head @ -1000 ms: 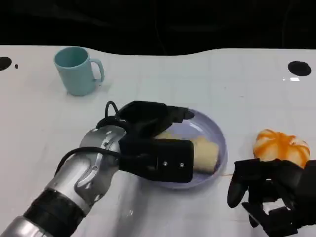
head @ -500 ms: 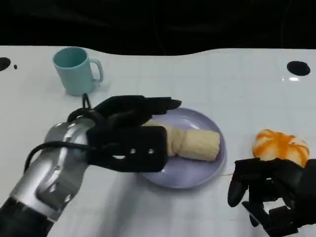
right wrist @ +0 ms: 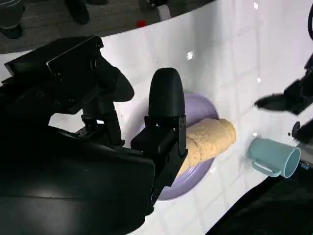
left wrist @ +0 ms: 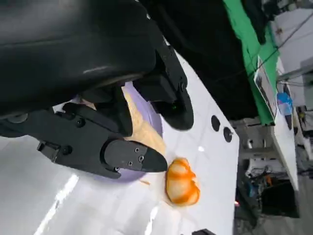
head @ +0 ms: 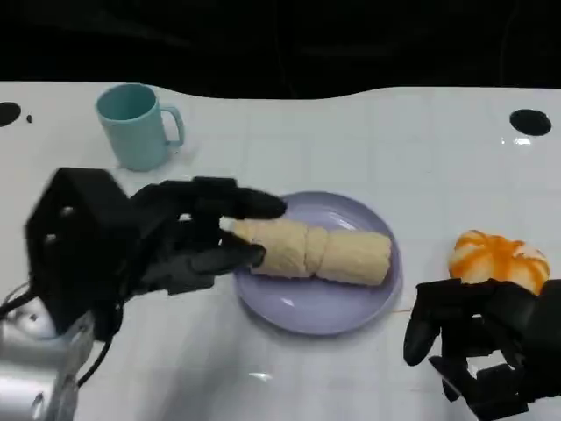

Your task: Grasp the towel on the left side of the plate with the left hand and place it into the plate.

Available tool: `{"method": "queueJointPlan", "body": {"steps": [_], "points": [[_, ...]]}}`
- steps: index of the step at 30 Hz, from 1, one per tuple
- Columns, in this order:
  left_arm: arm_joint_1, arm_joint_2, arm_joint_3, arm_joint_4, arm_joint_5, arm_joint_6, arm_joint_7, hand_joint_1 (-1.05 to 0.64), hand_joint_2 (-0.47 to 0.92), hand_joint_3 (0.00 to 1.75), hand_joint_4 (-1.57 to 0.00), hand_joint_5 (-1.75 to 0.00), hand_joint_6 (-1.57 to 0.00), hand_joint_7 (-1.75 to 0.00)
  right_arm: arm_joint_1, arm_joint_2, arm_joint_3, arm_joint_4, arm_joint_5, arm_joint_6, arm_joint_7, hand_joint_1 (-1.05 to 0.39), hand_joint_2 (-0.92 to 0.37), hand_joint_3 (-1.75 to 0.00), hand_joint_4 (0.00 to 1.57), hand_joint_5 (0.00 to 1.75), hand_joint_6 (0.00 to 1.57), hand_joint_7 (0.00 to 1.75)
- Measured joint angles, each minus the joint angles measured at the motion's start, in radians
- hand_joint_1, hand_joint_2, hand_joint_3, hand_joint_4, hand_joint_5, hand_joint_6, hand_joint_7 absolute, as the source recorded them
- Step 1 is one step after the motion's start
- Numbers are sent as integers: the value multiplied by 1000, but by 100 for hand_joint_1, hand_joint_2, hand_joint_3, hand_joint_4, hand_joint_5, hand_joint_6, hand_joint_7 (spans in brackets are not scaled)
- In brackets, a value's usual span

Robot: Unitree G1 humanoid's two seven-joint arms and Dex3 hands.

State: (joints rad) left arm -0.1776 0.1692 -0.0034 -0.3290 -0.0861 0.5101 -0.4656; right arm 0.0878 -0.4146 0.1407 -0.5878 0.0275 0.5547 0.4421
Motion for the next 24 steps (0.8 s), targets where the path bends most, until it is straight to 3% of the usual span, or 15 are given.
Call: {"method": "queueJointPlan", "body": {"steps": [2,4,9,13,19,24], "points": [[45,-15,30,-71,-50,74,27,-14,46,119,-77,-141,-79,-118,0,0,0,0,0,1,0,5,-60,-105,69,170,69,143],[80,-29,59,-130,-98,147,56,-12,48,125,-77,-149,-77,-126,-1,0,-1,0,0,1,0,5,-60,-106,69,170,69,144],[144,-98,163,-259,-279,387,133,-9,61,122,-74,-163,-73,-139,-2,1,0,4,1,-1,0,5,-59,-106,69,169,69,143],[187,-97,199,-302,-355,451,151,-12,62,120,-77,-171,-74,-146,-2,1,0,6,1,-2,0,5,-59,-106,70,169,70,143],[227,-87,227,-329,-414,513,192,-15,60,120,-74,-175,-61,-171,-2,1,-1,11,0,-4,0,5,-59,-106,70,168,69,142],[223,-87,223,-312,-433,553,240,-13,67,113,-75,-175,-59,-175,-1,0,-5,14,0,-16,0,5,-59,-107,70,168,69,142]]}}
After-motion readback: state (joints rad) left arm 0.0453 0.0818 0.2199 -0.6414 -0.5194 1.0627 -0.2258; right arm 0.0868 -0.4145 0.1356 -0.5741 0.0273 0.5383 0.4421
